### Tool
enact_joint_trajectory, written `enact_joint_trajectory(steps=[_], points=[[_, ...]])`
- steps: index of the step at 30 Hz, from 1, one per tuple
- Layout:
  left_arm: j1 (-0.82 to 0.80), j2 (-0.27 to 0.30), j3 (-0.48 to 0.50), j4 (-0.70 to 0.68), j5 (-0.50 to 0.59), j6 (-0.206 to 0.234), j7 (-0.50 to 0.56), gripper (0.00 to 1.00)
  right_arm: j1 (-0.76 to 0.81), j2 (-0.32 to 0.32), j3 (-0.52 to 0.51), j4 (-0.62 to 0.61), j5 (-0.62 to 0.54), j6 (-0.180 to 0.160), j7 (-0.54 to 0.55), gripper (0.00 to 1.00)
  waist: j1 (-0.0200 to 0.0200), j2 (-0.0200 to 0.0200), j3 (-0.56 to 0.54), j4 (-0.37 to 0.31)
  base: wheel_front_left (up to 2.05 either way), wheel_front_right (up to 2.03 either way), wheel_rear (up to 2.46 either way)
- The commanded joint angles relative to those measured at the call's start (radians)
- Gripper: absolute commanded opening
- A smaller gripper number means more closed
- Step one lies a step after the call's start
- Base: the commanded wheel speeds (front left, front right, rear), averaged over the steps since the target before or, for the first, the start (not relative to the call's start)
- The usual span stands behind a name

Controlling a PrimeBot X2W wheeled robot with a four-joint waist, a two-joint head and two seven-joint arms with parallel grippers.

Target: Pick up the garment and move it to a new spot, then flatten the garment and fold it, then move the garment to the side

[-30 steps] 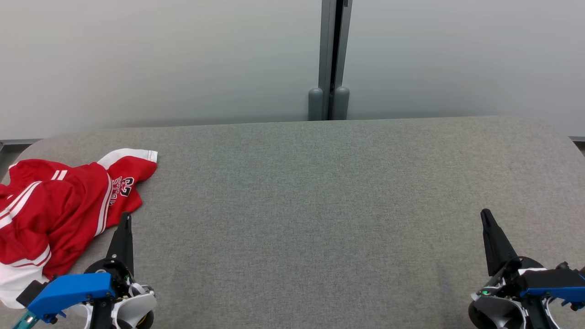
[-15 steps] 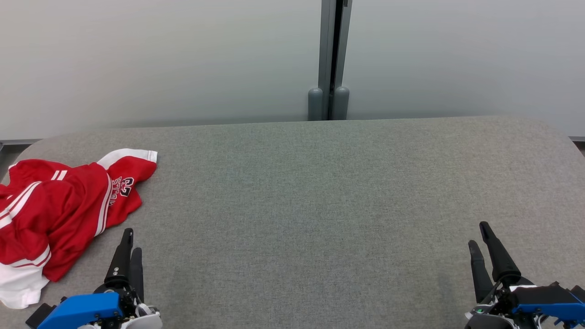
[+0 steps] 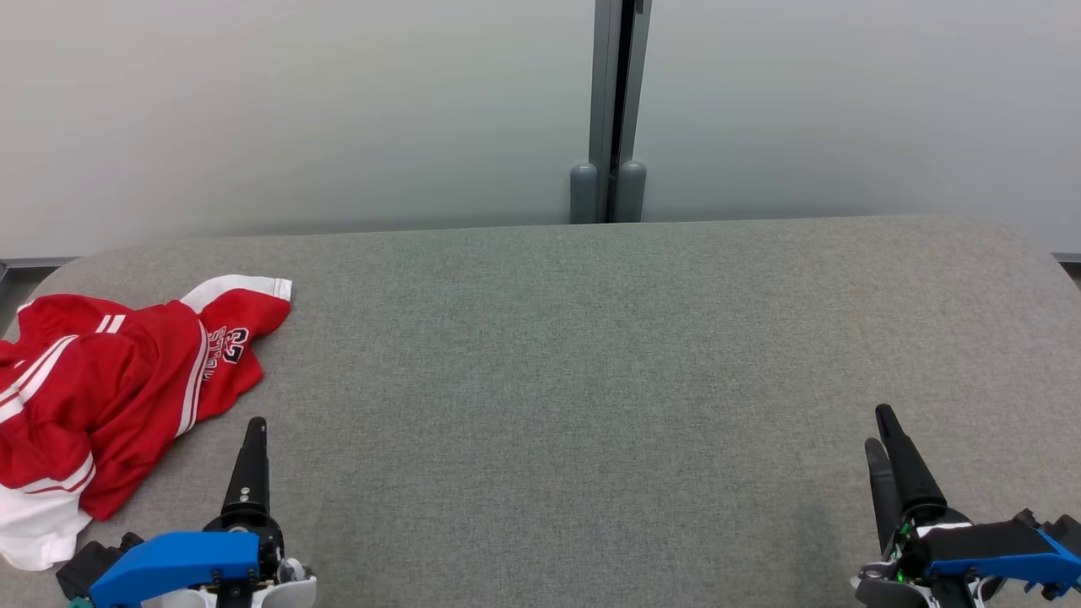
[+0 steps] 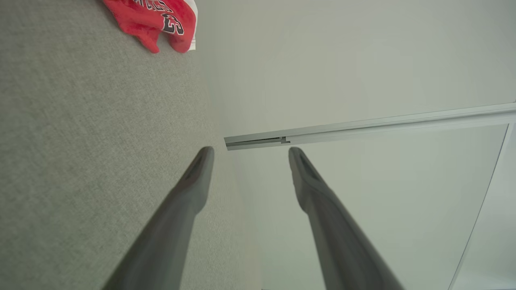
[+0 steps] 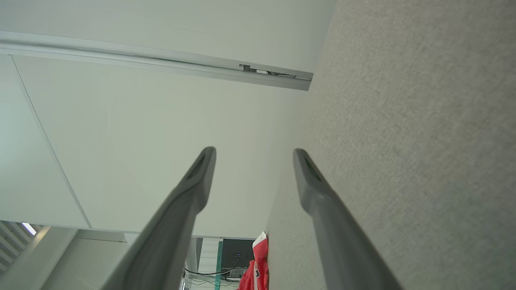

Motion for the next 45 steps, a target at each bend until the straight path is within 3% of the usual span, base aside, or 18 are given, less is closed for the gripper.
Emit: enact_joint_trajectory(steps=[1,14,45], points=[[-0.013,0.007,-0.015,-0.022,0.065,0.012,-0.013,1.0,-0.017,-0.005,0.007,-0.022,-0.05,0.001,-0.013,1.0,0.0,0.0,0.0,0.001,0.0,0.0,0.0],[-0.003,0.028,-0.091,-0.025,0.348,0.061,-0.065,1.0,-0.01,-0.007,0.04,-0.043,-0.366,0.001,-0.066,1.0,0.0,0.0,-0.002,0.004,0.0,0.0,0.0],[0.01,0.076,-0.211,-0.02,0.779,0.11,-0.164,1.0,0.002,-0.011,0.079,-0.032,-0.778,0.002,-0.164,1.0,0.0,0.0,-0.004,0.013,0.0,0.0,0.0]])
